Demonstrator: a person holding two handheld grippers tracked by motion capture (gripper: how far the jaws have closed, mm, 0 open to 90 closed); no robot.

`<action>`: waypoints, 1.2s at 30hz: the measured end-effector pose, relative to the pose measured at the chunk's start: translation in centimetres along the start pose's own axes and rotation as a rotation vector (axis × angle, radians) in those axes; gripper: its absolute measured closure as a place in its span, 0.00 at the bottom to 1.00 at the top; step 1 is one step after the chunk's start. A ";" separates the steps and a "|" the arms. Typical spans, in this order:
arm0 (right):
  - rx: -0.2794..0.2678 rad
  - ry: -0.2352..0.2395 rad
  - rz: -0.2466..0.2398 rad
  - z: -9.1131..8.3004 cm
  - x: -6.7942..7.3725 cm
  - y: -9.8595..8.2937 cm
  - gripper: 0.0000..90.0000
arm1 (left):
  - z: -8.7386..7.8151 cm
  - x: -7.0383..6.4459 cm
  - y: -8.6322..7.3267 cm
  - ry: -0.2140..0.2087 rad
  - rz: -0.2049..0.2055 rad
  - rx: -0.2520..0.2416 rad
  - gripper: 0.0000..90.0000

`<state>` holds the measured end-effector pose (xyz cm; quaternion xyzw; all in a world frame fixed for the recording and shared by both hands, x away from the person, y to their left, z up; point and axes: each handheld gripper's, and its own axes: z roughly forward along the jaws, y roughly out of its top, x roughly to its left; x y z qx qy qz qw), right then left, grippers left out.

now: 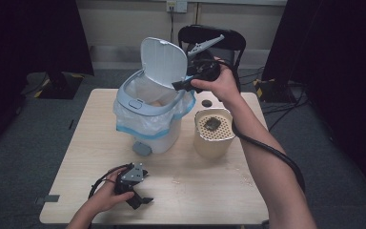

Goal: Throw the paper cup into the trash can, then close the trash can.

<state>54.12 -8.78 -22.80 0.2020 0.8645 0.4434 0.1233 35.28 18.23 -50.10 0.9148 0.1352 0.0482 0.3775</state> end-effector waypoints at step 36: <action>-0.026 0.084 -0.041 0.9 3.1 0.8 0.16 | 0.1 0.0 -0.1 -0.004 -0.003 -0.022 0.00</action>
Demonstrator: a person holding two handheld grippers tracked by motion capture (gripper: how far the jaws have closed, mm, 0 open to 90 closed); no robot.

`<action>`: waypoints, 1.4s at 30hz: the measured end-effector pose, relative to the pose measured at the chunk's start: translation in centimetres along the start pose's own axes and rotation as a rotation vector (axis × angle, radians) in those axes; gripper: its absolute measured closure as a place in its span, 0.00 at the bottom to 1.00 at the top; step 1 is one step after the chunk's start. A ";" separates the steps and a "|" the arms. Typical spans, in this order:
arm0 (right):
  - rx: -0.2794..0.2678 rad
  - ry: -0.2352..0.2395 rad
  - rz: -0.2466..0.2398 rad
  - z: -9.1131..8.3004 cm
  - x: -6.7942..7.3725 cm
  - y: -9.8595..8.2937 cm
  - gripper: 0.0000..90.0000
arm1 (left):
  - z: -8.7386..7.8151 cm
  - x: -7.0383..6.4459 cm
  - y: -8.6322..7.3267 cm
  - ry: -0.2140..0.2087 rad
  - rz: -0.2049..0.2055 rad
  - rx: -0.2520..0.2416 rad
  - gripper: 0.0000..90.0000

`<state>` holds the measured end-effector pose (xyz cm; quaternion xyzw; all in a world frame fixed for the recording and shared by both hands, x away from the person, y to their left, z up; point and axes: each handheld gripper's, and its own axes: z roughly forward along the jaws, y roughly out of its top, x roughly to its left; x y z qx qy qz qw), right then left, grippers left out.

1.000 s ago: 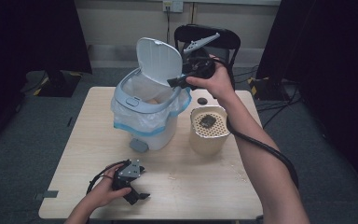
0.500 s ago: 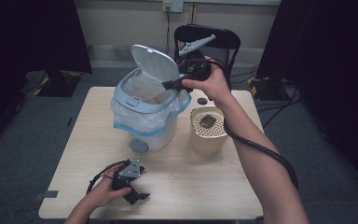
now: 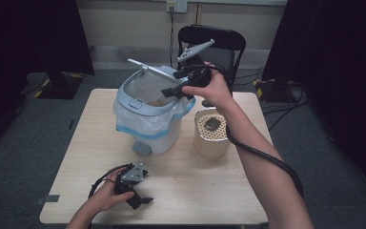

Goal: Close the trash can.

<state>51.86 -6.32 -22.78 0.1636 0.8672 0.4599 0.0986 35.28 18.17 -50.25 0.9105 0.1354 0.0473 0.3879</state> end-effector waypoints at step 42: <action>0.048 0.153 0.010 3.7 2.4 0.7 0.40 | 0.0 0.0 0.0 0.002 0.001 0.001 0.00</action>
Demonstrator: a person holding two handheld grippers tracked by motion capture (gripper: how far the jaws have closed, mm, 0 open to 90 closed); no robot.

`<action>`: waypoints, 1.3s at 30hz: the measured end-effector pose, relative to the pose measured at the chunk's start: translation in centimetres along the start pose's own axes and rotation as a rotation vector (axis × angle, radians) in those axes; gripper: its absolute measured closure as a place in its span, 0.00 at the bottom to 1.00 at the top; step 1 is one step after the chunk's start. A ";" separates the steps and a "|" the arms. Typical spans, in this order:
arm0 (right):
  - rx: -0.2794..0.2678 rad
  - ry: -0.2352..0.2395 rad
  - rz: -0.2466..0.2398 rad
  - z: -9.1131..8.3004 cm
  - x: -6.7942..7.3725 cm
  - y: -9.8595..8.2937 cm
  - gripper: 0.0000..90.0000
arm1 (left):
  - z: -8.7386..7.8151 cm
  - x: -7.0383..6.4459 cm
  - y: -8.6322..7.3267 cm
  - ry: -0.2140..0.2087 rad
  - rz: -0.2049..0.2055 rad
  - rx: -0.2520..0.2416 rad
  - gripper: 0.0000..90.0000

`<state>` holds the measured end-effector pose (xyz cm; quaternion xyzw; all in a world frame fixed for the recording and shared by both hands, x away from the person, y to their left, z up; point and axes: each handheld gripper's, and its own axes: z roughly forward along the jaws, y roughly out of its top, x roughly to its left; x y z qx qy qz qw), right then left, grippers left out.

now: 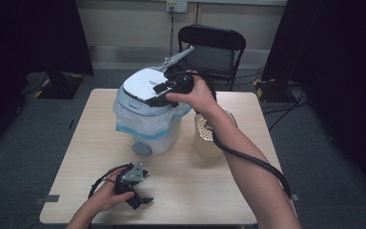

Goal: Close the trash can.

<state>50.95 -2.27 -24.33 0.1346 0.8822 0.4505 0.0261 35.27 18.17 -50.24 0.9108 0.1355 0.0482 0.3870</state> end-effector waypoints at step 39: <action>-0.058 -0.034 0.013 2.1 -0.9 -0.5 0.98 | -0.1 0.0 0.0 0.000 0.004 0.009 0.00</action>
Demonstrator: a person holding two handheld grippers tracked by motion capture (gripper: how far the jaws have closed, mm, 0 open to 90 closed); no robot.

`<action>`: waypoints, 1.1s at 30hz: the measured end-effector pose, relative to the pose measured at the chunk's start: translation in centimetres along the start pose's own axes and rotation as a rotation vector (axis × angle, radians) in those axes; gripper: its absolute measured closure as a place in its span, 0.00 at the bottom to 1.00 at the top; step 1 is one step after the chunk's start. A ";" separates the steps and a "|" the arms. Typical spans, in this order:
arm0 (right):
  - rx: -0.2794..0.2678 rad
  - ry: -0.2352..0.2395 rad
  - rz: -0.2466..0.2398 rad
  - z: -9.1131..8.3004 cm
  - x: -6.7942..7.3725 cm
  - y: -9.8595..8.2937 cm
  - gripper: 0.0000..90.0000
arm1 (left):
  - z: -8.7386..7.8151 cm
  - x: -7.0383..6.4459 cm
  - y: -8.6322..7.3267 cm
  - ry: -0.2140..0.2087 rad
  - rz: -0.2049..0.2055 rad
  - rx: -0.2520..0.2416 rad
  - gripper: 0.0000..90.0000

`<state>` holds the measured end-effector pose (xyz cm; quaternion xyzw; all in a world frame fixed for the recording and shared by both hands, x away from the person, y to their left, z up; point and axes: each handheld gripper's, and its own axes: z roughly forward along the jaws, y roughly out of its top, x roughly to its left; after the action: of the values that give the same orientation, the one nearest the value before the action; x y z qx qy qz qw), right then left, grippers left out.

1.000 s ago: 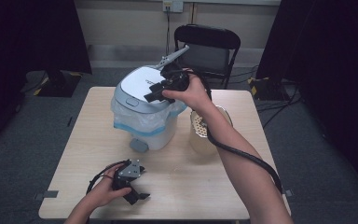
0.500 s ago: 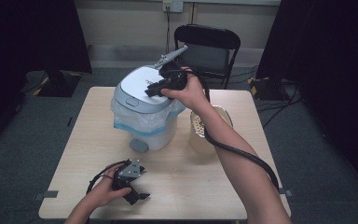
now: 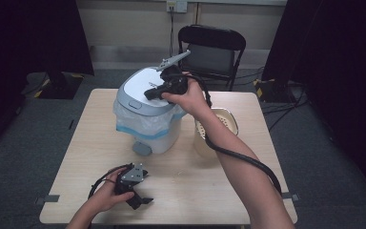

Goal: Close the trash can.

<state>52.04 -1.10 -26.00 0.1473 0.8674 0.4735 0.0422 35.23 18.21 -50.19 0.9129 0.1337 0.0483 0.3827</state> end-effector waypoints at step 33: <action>0.037 -0.128 -0.001 -1.8 0.2 0.8 0.22 | 0.0 0.0 0.0 -0.004 -0.003 -0.006 0.00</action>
<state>51.59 -2.09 -24.36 0.1778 0.8716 0.4469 0.0952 35.20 18.21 -50.22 0.9116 0.1343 0.0465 0.3856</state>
